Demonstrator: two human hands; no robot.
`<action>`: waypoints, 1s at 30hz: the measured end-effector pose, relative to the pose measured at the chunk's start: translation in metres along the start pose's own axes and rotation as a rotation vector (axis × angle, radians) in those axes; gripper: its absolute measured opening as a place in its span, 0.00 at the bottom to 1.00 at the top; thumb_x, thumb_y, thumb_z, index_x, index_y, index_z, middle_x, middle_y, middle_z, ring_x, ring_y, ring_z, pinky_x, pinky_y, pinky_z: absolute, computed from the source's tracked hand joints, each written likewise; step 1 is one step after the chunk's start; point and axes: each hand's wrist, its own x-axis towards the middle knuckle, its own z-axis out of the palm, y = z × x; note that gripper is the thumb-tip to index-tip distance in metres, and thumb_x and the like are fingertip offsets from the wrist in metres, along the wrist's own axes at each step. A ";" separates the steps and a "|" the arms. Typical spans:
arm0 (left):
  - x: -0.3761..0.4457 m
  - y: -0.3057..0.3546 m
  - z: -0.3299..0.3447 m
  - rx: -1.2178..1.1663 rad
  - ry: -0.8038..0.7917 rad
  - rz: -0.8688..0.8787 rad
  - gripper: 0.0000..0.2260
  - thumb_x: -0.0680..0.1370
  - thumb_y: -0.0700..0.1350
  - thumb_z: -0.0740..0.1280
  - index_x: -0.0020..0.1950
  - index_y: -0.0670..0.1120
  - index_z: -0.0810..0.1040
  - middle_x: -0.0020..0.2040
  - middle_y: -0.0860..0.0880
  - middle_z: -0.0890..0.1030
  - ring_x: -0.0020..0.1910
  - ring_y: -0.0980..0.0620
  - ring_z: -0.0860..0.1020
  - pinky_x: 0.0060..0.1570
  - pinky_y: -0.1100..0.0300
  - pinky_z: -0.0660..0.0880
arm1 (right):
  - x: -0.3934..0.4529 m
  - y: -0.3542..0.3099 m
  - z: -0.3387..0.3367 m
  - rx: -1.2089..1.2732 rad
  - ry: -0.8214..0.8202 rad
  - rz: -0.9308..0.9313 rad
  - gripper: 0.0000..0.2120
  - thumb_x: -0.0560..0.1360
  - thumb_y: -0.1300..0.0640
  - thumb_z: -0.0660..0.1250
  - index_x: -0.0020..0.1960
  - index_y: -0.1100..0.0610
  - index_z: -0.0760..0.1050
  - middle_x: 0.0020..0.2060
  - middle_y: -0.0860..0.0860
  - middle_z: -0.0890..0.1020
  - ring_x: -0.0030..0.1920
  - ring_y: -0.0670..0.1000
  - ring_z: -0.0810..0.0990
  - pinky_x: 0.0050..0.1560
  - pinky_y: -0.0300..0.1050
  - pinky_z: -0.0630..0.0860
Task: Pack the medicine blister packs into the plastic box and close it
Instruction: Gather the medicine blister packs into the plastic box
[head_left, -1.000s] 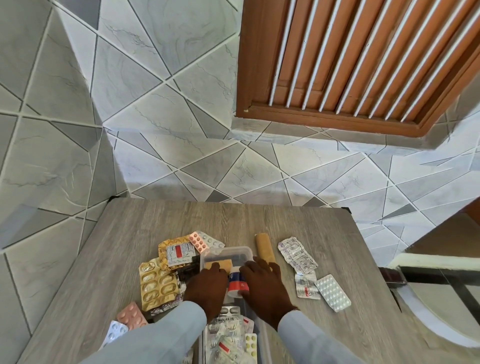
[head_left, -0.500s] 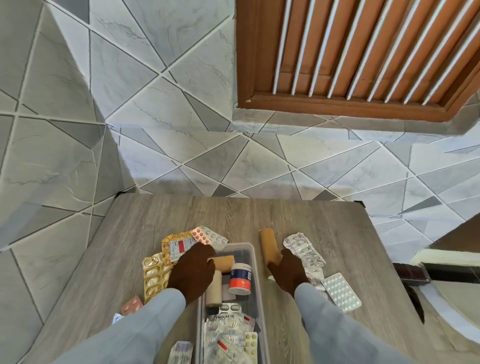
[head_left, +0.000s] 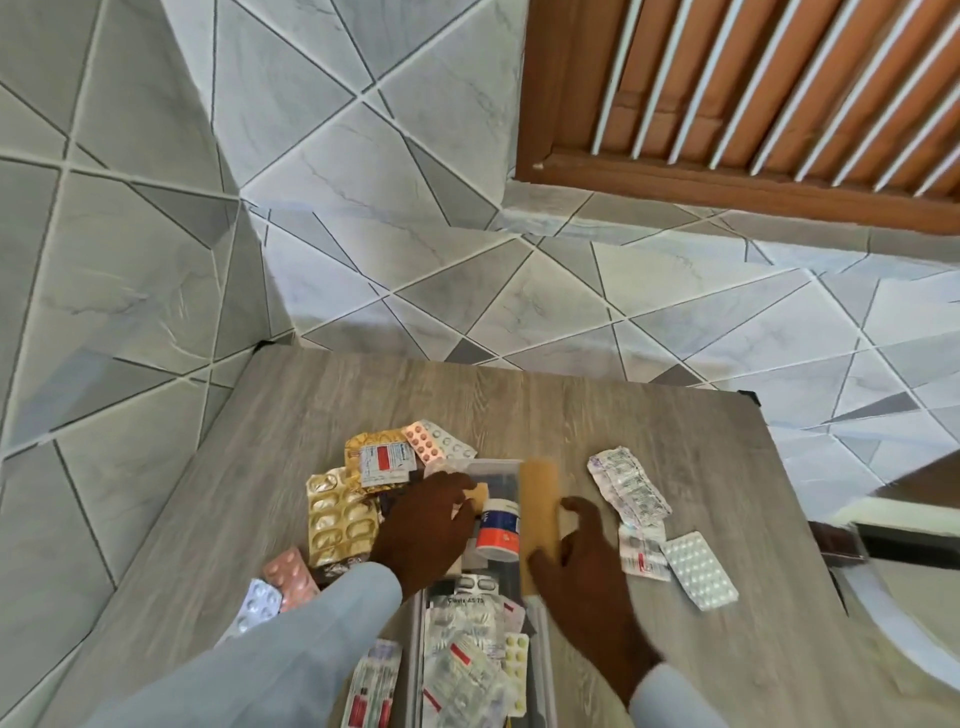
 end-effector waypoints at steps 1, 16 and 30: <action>-0.002 0.006 0.003 -0.019 -0.036 0.024 0.14 0.79 0.50 0.61 0.64 0.52 0.74 0.56 0.51 0.81 0.51 0.52 0.78 0.58 0.58 0.72 | -0.017 0.001 0.007 -0.073 -0.030 -0.027 0.25 0.71 0.52 0.67 0.63 0.43 0.60 0.32 0.48 0.80 0.30 0.45 0.79 0.32 0.37 0.71; -0.023 -0.005 0.017 0.146 -0.448 0.160 0.16 0.78 0.47 0.60 0.66 0.53 0.73 0.67 0.47 0.75 0.64 0.45 0.73 0.66 0.53 0.69 | -0.083 0.020 0.050 -0.706 -0.048 -0.050 0.15 0.77 0.45 0.56 0.56 0.52 0.71 0.51 0.53 0.77 0.52 0.56 0.77 0.45 0.50 0.74; -0.019 -0.032 -0.034 0.074 -0.059 0.087 0.08 0.79 0.49 0.63 0.53 0.48 0.79 0.50 0.49 0.81 0.49 0.50 0.78 0.50 0.59 0.73 | -0.029 0.067 -0.014 -0.352 0.174 0.089 0.10 0.75 0.51 0.65 0.54 0.52 0.75 0.44 0.46 0.75 0.50 0.50 0.78 0.48 0.41 0.70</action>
